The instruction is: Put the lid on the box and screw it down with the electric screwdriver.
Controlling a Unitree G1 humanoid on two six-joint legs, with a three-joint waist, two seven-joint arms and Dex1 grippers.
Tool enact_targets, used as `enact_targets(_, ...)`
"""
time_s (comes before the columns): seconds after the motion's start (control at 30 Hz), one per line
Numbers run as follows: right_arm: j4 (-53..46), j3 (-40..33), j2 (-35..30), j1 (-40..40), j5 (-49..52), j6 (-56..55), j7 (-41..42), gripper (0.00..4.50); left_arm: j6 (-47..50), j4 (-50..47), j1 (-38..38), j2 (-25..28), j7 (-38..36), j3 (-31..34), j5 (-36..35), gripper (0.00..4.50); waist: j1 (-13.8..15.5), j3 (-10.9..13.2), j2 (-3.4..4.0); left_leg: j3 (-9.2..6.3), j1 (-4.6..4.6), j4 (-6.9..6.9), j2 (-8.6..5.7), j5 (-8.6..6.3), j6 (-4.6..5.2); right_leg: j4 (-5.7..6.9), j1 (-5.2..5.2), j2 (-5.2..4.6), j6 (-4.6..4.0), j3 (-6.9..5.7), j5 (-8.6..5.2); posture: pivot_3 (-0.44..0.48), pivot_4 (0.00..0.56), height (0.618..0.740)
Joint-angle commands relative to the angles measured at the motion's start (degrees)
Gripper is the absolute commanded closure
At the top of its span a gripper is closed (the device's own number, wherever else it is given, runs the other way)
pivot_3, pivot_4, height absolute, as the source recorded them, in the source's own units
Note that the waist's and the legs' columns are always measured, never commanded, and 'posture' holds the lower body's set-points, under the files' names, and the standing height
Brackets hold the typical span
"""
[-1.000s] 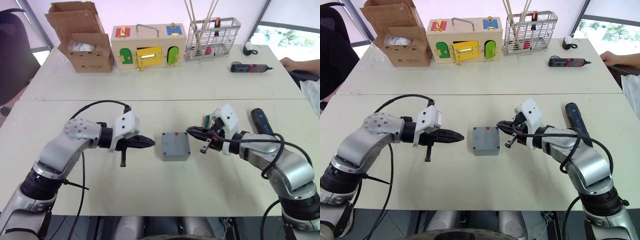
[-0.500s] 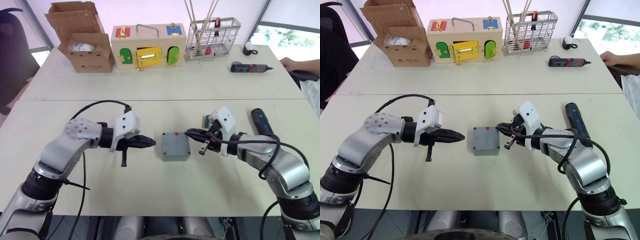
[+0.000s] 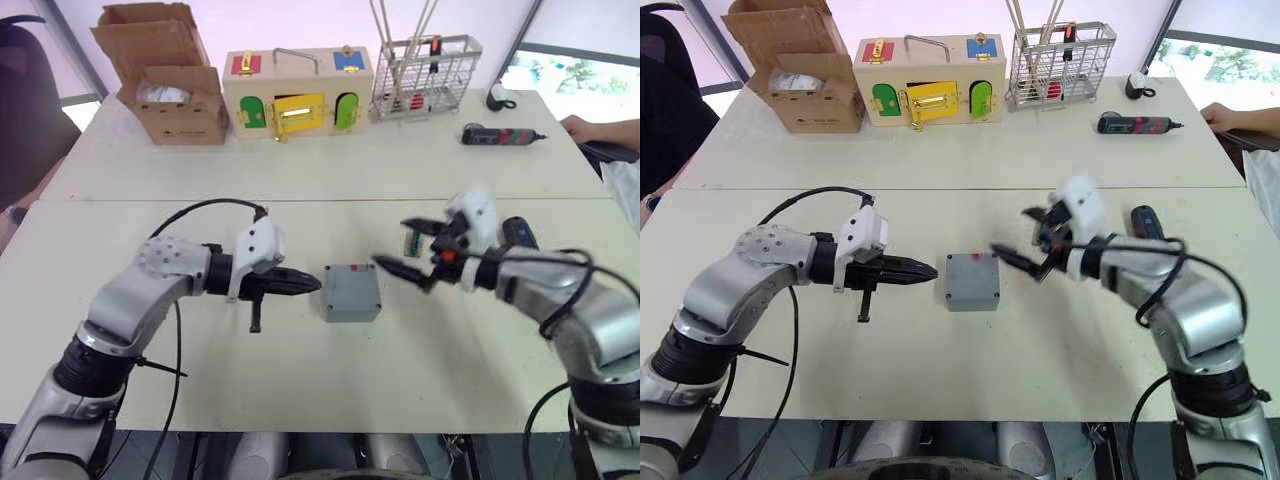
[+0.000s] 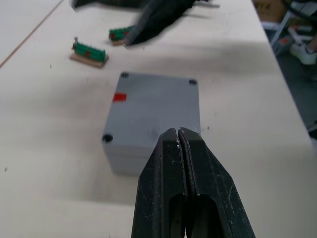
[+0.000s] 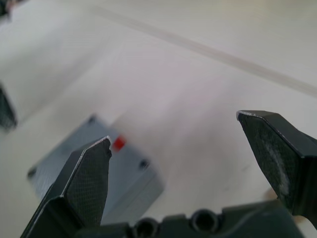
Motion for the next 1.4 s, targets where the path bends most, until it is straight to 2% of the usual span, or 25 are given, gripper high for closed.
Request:
enact_targets(0.03,8.68,-12.23,-7.84,-8.96,6.10,9.22,1.92,0.03,-1.81,2.74,-4.80,-2.20,-1.35,1.27,-1.54,4.50,0.25,0.00,0.00,0.01,-0.02,0.05,-0.04,0.00,0.01,0.01,0.01,0.00,0.00,-0.03,0.00,0.000,0.150,0.740)
enact_targets(0.13,16.62,-12.30,-14.61,-12.95,5.97,13.49,3.69,0.03,-3.66,4.62,-6.90,-3.59,-2.56,-0.32,-0.32,4.50,0.07,0.00,-0.01,0.01,-0.01,0.00,-0.01,-0.01,0.02,-0.08,0.04,-0.01,0.00,-0.04,0.00,0.000,0.150,0.740)
enact_targets(0.27,32.87,-1.31,-30.58,-16.23,2.48,20.87,11.56,0.03,-9.49,7.03,-8.64,-5.31,-5.84,-3.37,2.73,4.50,-0.07,0.00,0.01,0.15,-0.06,-0.09,0.00,0.00,0.01,-0.13,-0.05,-0.02,0.00,-0.03,0.00,0.000,0.150,0.740)
enact_targets(0.37,38.05,7.61,-36.59,-17.06,0.81,20.68,19.17,0.03,-12.47,6.81,-7.82,-5.74,-6.90,-4.81,4.43,4.50,-0.49,0.00,0.03,0.26,-0.06,-0.09,0.03,-0.07,0.13,-0.18,-0.08,-0.05,0.00,0.03,0.00,0.000,0.150,0.740)
enact_targets(0.43,42.22,14.56,-38.41,-19.09,-2.08,20.27,23.55,0.03,-14.11,5.83,-6.64,-5.81,-7.08,-5.87,5.63,4.50,-0.77,-0.01,0.05,0.35,-0.04,-0.09,0.07,-0.19,0.33,-0.15,-0.11,-0.02,0.00,0.11,0.00,0.000,0.150,0.740)
enact_targets(0.5,45.88,19.76,-38.34,-21.83,-5.17,19.59,26.48,0.03,-14.64,4.63,-5.80,-5.86,-6.69,-6.69,6.51,4.50,-0.77,-0.03,0.10,0.42,0.02,-0.07,0.08,-0.20,0.35,-0.11,-0.10,-0.01,0.00,0.17,0.00,0.000,0.150,0.740)
enact_targets(0.7,59.66,34.78,-31.97,-32.98,-15.63,18.32,33.43,0.03,-13.94,-0.69,-1.56,-4.90,-4.34,-7.18,7.75,4.50,-0.38,-0.01,0.12,0.46,-0.02,-0.05,0.08,-0.20,0.35,-0.09,-0.16,-0.02,0.00,0.23,0.00,0.000,0.150,0.740)
enact_targets(0.9,70.22,43.12,-27.97,-35.66,-25.96,9.66,40.27,0.03,-10.89,-5.62,1.70,-3.50,-1.41,-6.34,6.99,4.50,0.31,-0.01,0.12,0.42,-0.11,-0.03,0.03,-0.05,0.06,-0.15,-0.21,-0.07,0.00,0.20,0.00,0.000,0.150,0.740)
enact_targets(1.1,78.36,44.55,-24.30,-36.38,-33.28,2.77,43.89,0.03,-8.89,-7.71,3.24,-3.00,1.03,-5.64,6.36,4.50,-0.16,-0.01,0.12,0.41,-0.09,-0.03,0.03,-0.04,0.05,-0.13,-0.21,-0.06,0.00,0.19,0.00,0.000,0.150,0.740)
enact_targets(1.4,87.59,42.03,-18.02,-36.72,-40.43,-4.33,43.33,0.03,-8.18,-7.40,3.21,-3.22,2.23,-5.90,5.99,4.50,-0.17,-0.11,-0.06,0.36,-0.05,0.14,0.02,-0.03,0.02,-0.16,-0.03,-0.04,0.01,0.15,0.00,0.000,0.150,0.740)
